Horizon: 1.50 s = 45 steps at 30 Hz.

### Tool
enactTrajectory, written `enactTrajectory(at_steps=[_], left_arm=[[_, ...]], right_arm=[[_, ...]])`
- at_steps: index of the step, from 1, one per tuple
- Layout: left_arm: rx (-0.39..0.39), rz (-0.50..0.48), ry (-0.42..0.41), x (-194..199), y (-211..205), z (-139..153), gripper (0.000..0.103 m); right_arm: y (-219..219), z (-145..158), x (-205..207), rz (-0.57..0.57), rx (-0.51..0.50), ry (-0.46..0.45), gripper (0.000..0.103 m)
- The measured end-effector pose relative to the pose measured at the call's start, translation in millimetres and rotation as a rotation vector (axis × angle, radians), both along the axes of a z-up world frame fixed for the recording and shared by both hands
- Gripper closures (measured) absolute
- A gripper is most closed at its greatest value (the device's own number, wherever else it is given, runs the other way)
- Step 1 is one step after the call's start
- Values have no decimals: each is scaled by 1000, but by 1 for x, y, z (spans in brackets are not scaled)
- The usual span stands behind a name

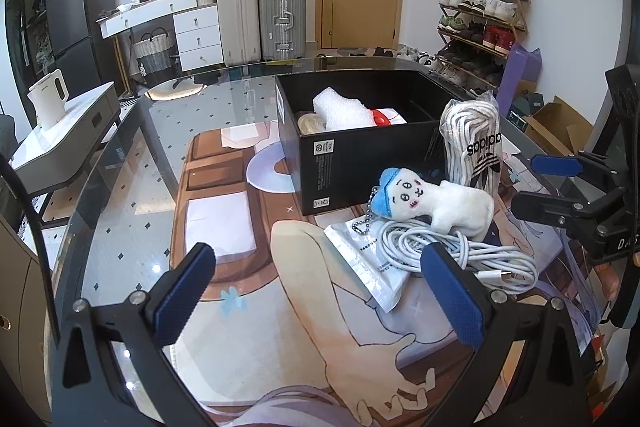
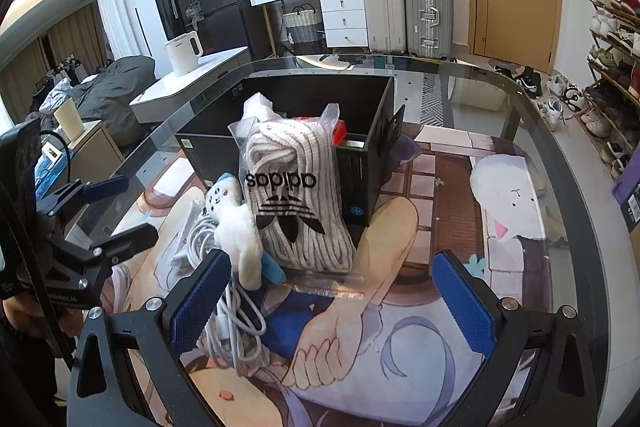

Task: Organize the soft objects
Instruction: 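Grasp the clear adidas bag of white rope with the right gripper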

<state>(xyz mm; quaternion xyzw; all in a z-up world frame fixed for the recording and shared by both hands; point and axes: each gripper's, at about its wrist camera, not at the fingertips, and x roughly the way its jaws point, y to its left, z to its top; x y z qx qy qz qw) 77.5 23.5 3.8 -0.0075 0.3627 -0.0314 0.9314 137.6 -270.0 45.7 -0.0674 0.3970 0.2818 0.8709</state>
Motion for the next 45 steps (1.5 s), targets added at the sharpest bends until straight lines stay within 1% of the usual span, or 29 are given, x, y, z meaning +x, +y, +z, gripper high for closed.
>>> enactTrajectory(at_steps=[6,14,16,21,24,26,29,31,33,35,37,45], left_arm=[[-6,-1,2,1,-1,-2,0],[-6,3,4,3,-1,-3,0],[-6,4,4,4,0,-3,0],[-10,6,3,5,1,-4,0],[-14,9,3,6,4,-4,0],[-15,10,3,6,6,-4,0],[-17,9,2,6,7,-4,0],[-19,9,1,6,8,-4,0],[-19,9,0,5,8,-4,0],[-19,8,0,5,8,-5,0],[-19,6,-1,4,7,-4,0],[-31,1,-3,2,3,-1,0]], right_arm=[[10,2,11,-29,-11,-11,1],[26,-1,23,-32,-1,16,1],[30,-2,25,-35,2,23,2],[36,-6,28,-36,5,42,11],[39,-9,30,-31,4,53,19],[40,-9,30,-28,6,58,28],[41,-8,30,-28,10,59,37],[39,-8,29,-26,22,61,42],[37,-8,27,-31,29,61,42],[34,-7,26,-38,39,58,46],[30,-6,23,-38,49,57,48],[14,5,9,-38,69,6,56]])
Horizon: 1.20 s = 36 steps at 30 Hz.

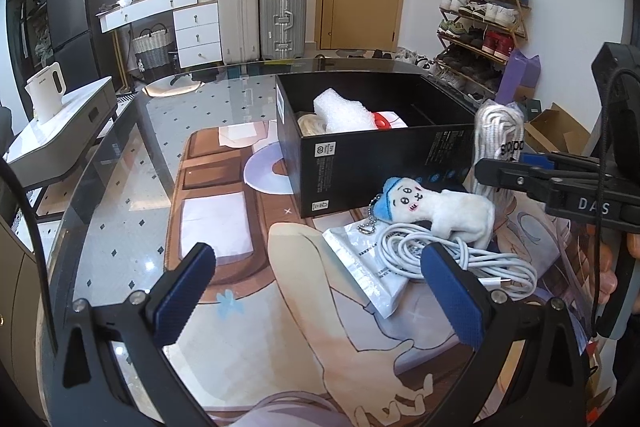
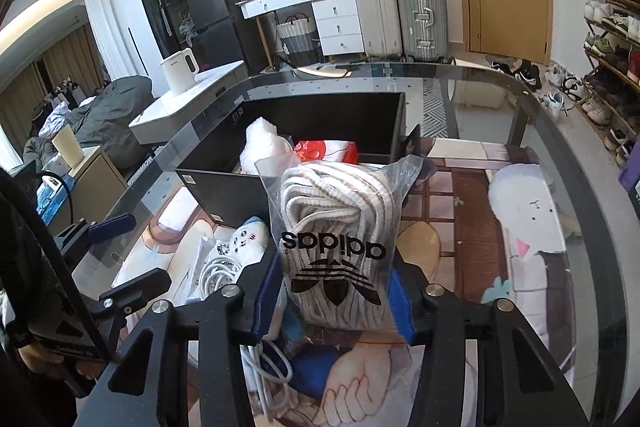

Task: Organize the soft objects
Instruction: 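Grasp the clear adidas bag of white rope with the right gripper, then grasp the white cable coil with the left gripper while the right holds the adidas bag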

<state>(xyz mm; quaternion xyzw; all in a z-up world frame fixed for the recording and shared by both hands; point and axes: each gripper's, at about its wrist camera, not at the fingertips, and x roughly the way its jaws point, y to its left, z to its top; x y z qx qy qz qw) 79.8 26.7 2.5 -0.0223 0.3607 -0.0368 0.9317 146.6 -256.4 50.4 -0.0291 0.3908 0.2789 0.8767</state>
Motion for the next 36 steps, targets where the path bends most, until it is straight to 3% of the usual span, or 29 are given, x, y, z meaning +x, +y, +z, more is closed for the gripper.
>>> enactTrajectory(at_steps=[15,25,29,36], left_arm=[[0,-32,2,-8,-24,4,0],[13,-64,7,-15,-45,7,0],[-38,-80,29,-17,-51,6,0],[-3,-84,44,-13,-64,2,0]], right_arm=[[-62,19,-23,-79,97,-42,58],[-72,15,-35,-69,138,-29,58],[-69,17,-37,-61,145,-32,58],[-73,20,-40,-58,149,-43,58]])
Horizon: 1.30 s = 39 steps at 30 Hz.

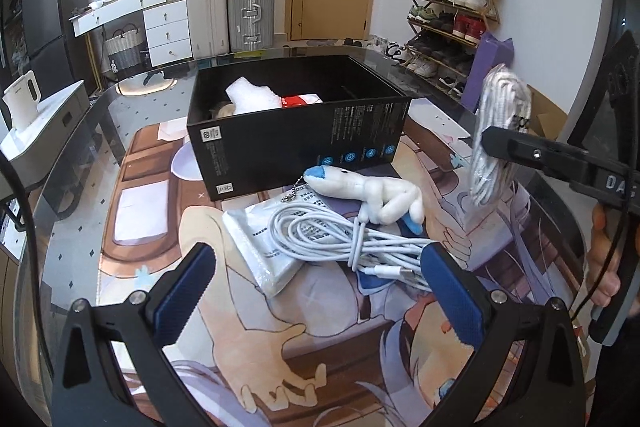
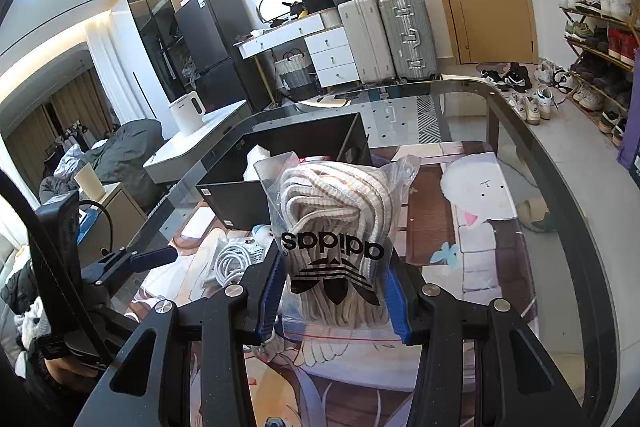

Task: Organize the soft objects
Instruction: 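Grasp the white cable coil with the left gripper while the right holds the adidas bag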

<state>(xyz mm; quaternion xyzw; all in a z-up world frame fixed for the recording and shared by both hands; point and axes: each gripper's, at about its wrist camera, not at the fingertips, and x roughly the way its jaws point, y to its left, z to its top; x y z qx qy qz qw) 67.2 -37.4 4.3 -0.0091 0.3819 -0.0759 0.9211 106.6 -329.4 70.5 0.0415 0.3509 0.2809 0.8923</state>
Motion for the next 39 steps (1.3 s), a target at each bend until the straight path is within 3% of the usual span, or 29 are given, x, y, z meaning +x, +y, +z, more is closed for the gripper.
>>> enactTrajectory(at_steps=[7,18,27,39], left_arm=[[-70,5,32,8,-1,1,0],[6,28,39,27,-23,0,0],[53,47,100,16,-2,-13,0],[20,54,133,-6,23,-22,0]], right_arm=[[-7,2,-1,-10,17,-1,58],[-7,2,-2,-8,18,-1,58],[-3,2,-3,10,9,-5,58],[5,0,-2,33,0,0,58]])
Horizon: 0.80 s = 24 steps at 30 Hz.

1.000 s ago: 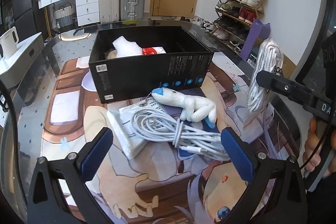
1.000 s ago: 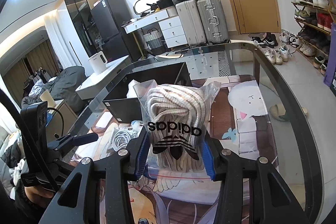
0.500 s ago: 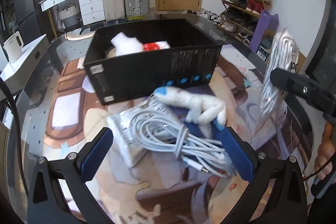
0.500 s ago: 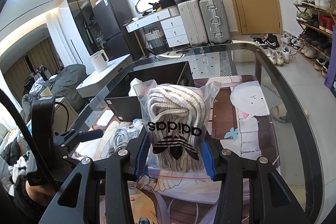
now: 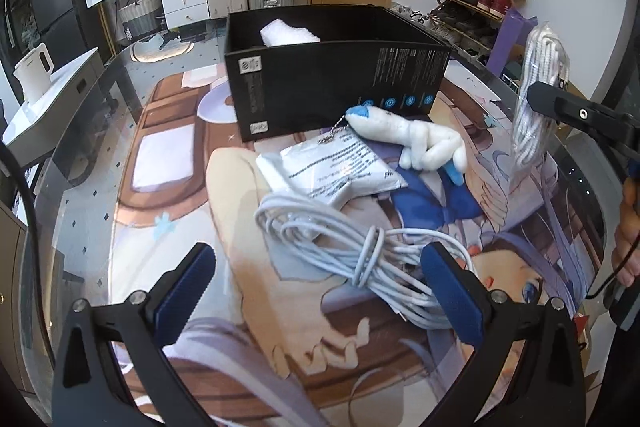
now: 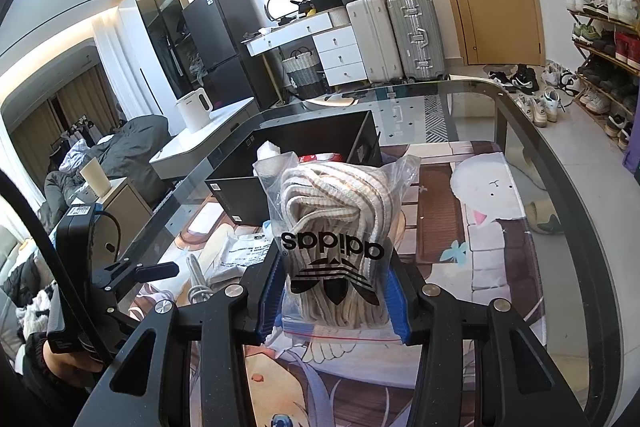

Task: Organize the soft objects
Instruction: 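Grasp the white cable coil with the left gripper while the right holds the adidas bag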

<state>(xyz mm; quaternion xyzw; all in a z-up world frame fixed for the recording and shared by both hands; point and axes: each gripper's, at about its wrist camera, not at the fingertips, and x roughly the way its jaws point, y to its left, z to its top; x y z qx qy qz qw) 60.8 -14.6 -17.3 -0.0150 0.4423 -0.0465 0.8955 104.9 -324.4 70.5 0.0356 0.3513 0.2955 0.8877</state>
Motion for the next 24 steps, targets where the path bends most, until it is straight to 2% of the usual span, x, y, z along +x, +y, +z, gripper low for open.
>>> enactTrajectory(at_steps=[9,16,22,24], left_arm=[[-106,6,18,-7,19,-2,0],[-176,17,7,-5,15,6,0],[-179,-7,17,9,-8,4,0],[-154,-28,30,13,-19,-1,0]], right_arm=[[6,-2,-1,14,-8,0,58],[6,-2,-2,13,-7,0,58],[5,-2,-1,10,-5,2,58],[5,-2,-2,10,-5,2,58]])
